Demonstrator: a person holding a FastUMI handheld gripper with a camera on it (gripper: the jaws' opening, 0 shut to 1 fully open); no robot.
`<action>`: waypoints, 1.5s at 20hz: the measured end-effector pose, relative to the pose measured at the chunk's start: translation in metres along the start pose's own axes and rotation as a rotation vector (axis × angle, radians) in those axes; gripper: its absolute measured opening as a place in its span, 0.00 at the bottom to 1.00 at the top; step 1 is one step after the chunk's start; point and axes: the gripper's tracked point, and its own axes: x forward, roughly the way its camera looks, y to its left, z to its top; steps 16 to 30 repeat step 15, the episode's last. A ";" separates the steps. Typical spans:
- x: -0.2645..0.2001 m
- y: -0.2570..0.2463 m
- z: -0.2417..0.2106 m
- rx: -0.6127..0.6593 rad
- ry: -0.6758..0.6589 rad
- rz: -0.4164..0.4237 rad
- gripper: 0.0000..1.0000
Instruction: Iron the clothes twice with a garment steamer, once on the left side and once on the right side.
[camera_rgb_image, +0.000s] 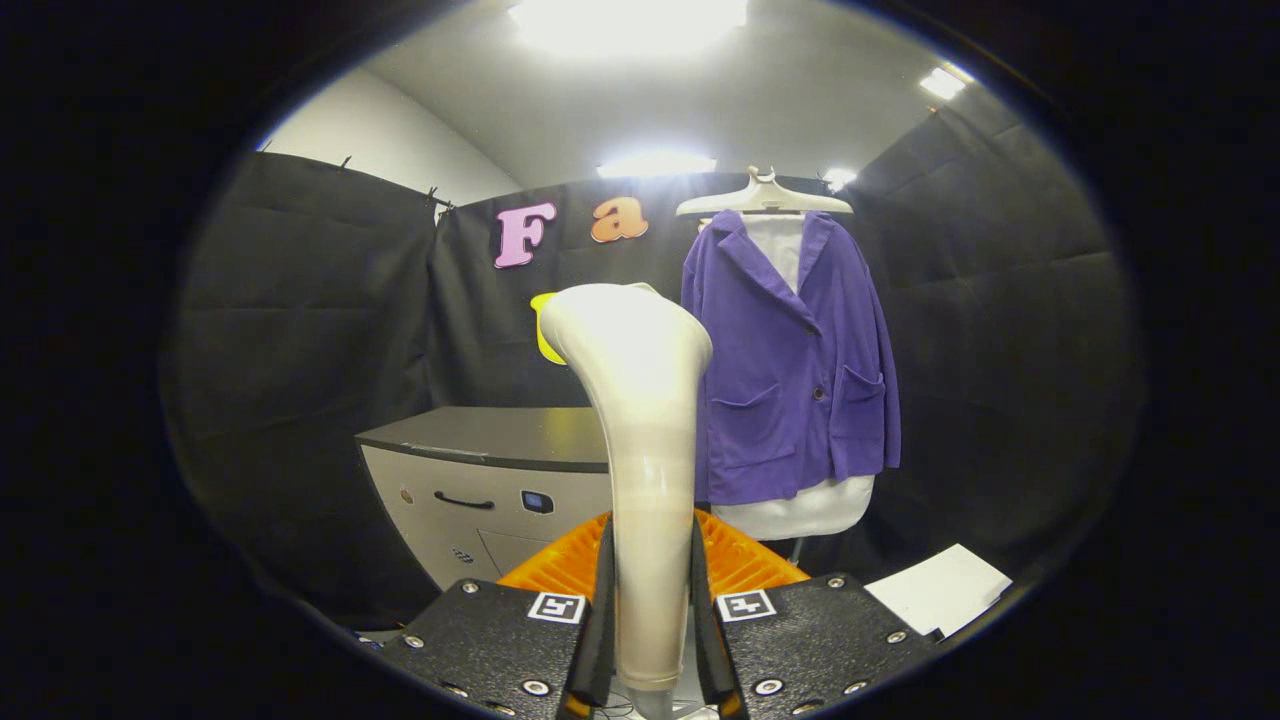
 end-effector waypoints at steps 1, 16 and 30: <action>-0.001 0.000 -0.001 0.002 0.003 0.002 0.33; 0.006 0.001 -0.013 0.014 0.029 0.002 0.33; 0.006 0.001 -0.013 0.014 0.029 0.002 0.33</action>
